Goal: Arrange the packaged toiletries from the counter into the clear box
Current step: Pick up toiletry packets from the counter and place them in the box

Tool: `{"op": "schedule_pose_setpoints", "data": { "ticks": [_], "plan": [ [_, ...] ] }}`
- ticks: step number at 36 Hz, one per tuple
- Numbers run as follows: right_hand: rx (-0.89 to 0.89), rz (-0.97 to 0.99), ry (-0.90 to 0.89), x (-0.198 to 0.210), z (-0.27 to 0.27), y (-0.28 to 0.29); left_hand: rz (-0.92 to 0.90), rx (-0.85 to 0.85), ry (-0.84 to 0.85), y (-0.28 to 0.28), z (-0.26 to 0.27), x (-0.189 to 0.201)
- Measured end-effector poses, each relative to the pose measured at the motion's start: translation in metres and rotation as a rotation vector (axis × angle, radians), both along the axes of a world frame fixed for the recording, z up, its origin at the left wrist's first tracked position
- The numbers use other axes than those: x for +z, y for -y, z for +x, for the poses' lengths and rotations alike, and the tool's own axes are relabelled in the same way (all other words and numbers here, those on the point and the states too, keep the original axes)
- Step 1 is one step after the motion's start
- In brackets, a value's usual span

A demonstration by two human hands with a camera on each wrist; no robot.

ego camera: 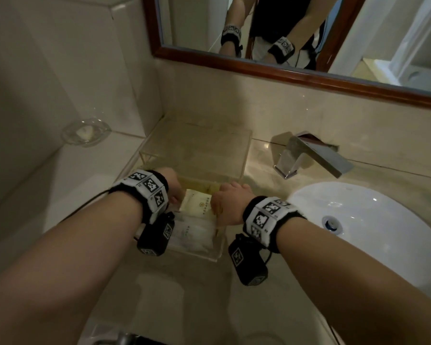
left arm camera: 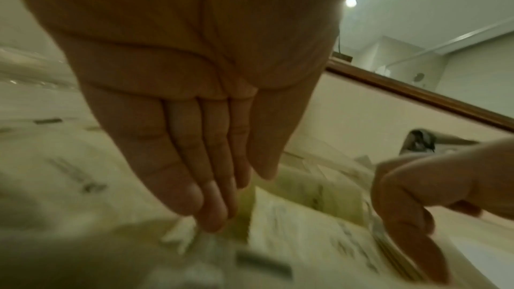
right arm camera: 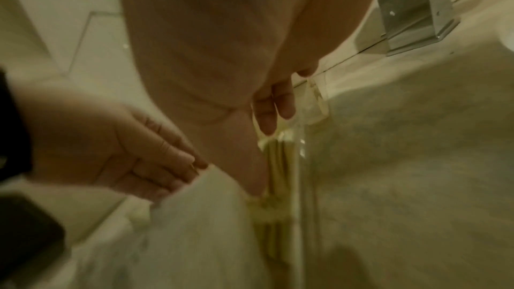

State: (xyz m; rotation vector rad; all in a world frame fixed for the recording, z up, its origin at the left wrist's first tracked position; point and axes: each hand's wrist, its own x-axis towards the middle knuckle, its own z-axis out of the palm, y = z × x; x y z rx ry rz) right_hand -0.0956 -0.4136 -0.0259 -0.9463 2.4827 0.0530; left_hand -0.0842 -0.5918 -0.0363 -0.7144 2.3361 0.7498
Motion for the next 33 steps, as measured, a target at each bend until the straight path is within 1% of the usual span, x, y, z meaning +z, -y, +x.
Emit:
{"op": "schedule_pose_setpoints", "data": {
  "ticks": [1, 2, 3, 5, 6, 7, 8, 10, 12, 16, 18, 20, 27, 30, 33],
  "plan": [
    [-0.043, -0.028, 0.047, 0.006, -0.002, 0.002, 0.038, 0.033, -0.059, 0.004, 0.003, 0.007],
    [-0.100, -0.079, 0.099, 0.013, -0.004, 0.005, 0.018, 0.046, -0.102, 0.012, 0.005, 0.012],
    [-0.162, -0.141, 0.146, 0.018, -0.005, 0.010, -0.045, 0.049, -0.133, 0.020, 0.007, 0.018],
    [-0.264, -0.250, 0.214, 0.024, -0.004, 0.022, -0.234, 0.001, -0.180, 0.034, 0.015, 0.029],
    [-0.297, -0.297, 0.251, 0.025, -0.002, 0.030, -0.321, -0.028, -0.192, 0.042, 0.019, 0.029],
    [-0.327, -0.335, 0.303, 0.025, 0.001, 0.038, -0.369, -0.031, -0.190, 0.048, 0.023, 0.028],
    [-0.357, -0.365, 0.368, 0.024, 0.003, 0.044, -0.390, -0.042, -0.180, 0.053, 0.025, 0.025],
    [-0.417, -0.366, 0.488, 0.022, 0.008, 0.059, -0.375, -0.072, -0.141, 0.061, 0.031, 0.018],
    [-0.443, -0.328, 0.547, 0.019, 0.013, 0.073, -0.361, -0.107, -0.111, 0.063, 0.036, 0.014],
    [-0.452, -0.279, 0.530, 0.005, 0.014, 0.095, -0.415, -0.185, -0.102, 0.066, 0.041, 0.009],
    [-0.462, -0.267, 0.531, 0.002, 0.014, 0.102, -0.441, -0.246, -0.099, 0.066, 0.041, 0.008],
    [-0.458, -0.268, 0.535, 0.001, 0.015, 0.107, -0.440, -0.273, -0.091, 0.069, 0.041, 0.007],
    [-0.283, -0.176, 0.427, 0.010, 0.015, 0.114, -0.446, -0.336, -0.019, 0.071, 0.037, 0.008],
    [-0.243, -0.121, 0.368, 0.008, 0.016, 0.113, -0.466, -0.361, -0.035, 0.071, 0.034, 0.008],
    [-0.199, -0.052, 0.270, 0.007, 0.015, 0.112, -0.439, -0.361, -0.072, 0.070, 0.033, 0.007]
  ]
}}
